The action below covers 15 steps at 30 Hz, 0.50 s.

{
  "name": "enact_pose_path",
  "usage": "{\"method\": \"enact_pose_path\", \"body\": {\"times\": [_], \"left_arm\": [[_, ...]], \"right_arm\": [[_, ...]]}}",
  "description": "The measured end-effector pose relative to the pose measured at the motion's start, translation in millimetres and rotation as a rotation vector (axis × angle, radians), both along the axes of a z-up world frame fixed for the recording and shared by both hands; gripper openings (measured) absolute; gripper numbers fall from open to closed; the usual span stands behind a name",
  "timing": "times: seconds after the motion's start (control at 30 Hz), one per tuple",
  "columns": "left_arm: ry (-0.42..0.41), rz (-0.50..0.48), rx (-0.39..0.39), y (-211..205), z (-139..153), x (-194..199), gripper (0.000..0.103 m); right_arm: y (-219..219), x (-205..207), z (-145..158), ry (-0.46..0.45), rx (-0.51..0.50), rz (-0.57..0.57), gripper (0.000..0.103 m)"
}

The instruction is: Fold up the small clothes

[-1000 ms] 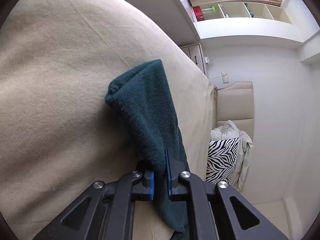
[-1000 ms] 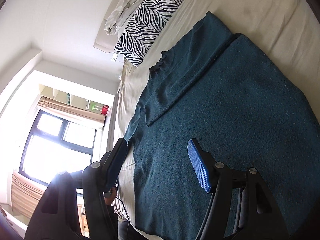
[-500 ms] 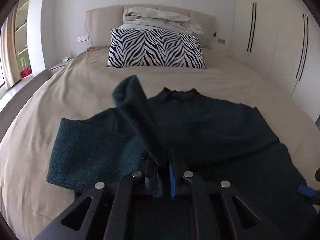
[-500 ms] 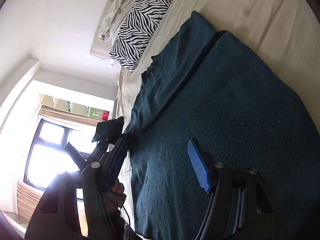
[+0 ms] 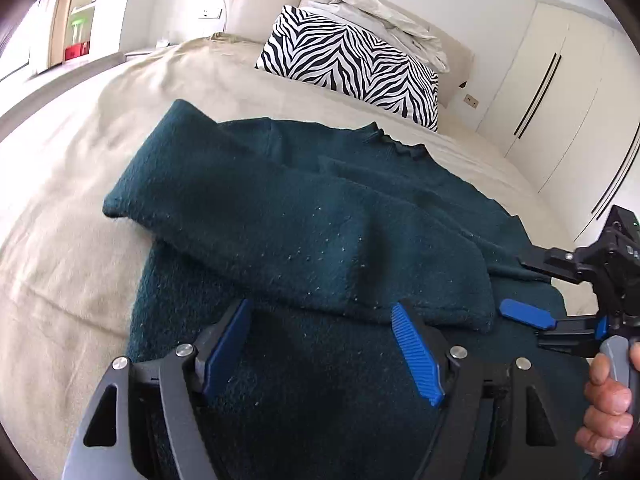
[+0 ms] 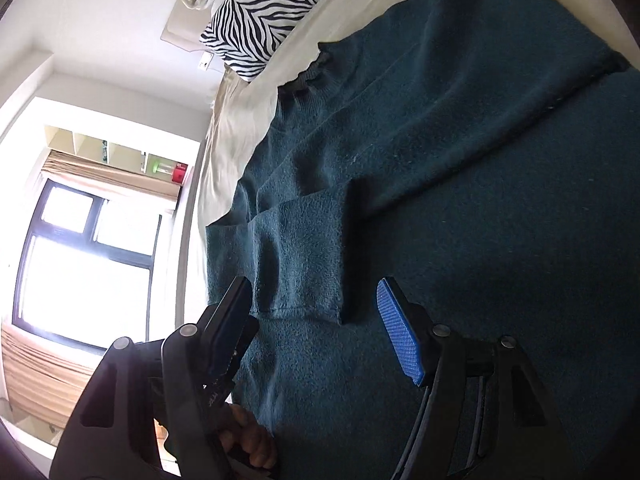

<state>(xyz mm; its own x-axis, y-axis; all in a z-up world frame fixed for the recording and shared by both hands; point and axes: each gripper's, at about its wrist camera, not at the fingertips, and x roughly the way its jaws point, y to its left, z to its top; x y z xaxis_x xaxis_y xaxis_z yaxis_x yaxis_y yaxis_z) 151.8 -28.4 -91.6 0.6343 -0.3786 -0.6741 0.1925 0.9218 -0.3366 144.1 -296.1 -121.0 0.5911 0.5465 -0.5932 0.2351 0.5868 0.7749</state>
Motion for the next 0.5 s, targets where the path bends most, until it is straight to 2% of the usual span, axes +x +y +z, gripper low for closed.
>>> {"method": "enact_pose_path", "body": {"times": [0.1,0.2,0.23,0.3,0.33,0.4,0.5], "left_arm": [[-0.014,0.006,-0.053,9,0,-1,0.074],[-0.025,0.018,-0.091,16,-1,-3,0.071],[-0.029,0.022,-0.104,19,-1,-4,0.071],[-0.035,0.031,-0.127,23,-2,-5,0.071],[-0.038,0.034,-0.139,26,-2,-6,0.071],[-0.042,0.046,-0.16,30,-2,-7,0.071],[-0.04,0.049,-0.178,34,-2,-6,0.071]], "right_arm": [[25,33,-16,0.071,-0.06,0.042,0.065],[39,49,-9,0.053,-0.143,0.051,0.062],[43,53,-7,0.052,-0.166,0.06,0.058],[50,58,1,0.046,-0.214,0.097,0.02],[53,58,5,0.041,-0.246,0.113,0.018],[54,56,18,0.004,-0.309,0.122,0.008],[52,56,49,-0.066,-0.381,0.128,0.008]]}}
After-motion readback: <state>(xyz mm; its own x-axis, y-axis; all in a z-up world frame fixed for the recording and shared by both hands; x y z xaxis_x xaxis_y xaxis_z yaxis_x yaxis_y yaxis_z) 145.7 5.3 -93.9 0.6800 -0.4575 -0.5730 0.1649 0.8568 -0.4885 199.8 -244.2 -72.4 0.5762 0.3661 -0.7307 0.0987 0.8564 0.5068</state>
